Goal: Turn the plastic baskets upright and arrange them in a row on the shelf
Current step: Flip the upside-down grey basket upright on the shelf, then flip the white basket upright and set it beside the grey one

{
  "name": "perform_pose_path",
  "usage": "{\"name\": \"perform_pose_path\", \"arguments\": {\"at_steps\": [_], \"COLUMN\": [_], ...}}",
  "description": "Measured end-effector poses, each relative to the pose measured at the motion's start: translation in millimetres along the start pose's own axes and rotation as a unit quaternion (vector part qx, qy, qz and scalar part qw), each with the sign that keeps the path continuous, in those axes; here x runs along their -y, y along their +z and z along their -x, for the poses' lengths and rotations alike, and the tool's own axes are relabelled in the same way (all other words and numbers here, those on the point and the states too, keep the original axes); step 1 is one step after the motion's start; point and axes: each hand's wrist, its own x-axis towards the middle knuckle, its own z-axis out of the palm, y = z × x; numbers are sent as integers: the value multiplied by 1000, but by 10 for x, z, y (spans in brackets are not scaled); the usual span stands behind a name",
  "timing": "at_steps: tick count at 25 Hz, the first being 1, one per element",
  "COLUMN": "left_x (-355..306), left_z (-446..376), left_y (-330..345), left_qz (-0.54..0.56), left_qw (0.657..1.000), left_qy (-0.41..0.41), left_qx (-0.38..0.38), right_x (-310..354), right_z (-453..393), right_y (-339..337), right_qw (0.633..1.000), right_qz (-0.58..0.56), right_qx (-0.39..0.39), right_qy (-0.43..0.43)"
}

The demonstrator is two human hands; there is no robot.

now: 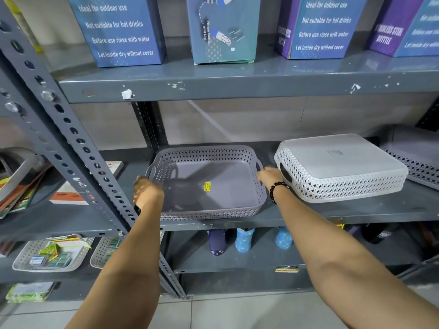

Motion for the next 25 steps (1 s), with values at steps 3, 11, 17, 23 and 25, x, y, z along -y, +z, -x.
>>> {"name": "perform_pose_path", "arguments": {"at_steps": [3,11,17,23,25], "left_x": [-31,-757,-1580,-2267,-2448], "left_z": [-41,564,1355,1893,2000], "left_y": [93,706,1285,1929,2122], "left_qz": [-44,-24,28,55,55], "left_qw": [995,954,914,921,940], "left_qy": [83,300,399,365,303], "left_qx": [-46,9,71,123,149], "right_x": [23,30,-215,-570,-644], "right_z": [95,281,134,-326,-539], "right_y": [-23,-362,-1169,-2121,-2436], "right_qw": [999,972,957,949,943], "right_qz": [2,98,136,188,214], "right_qx": [-14,-111,-175,-198,-198], "right_qy": [-47,-182,-190,-159,-158]}}
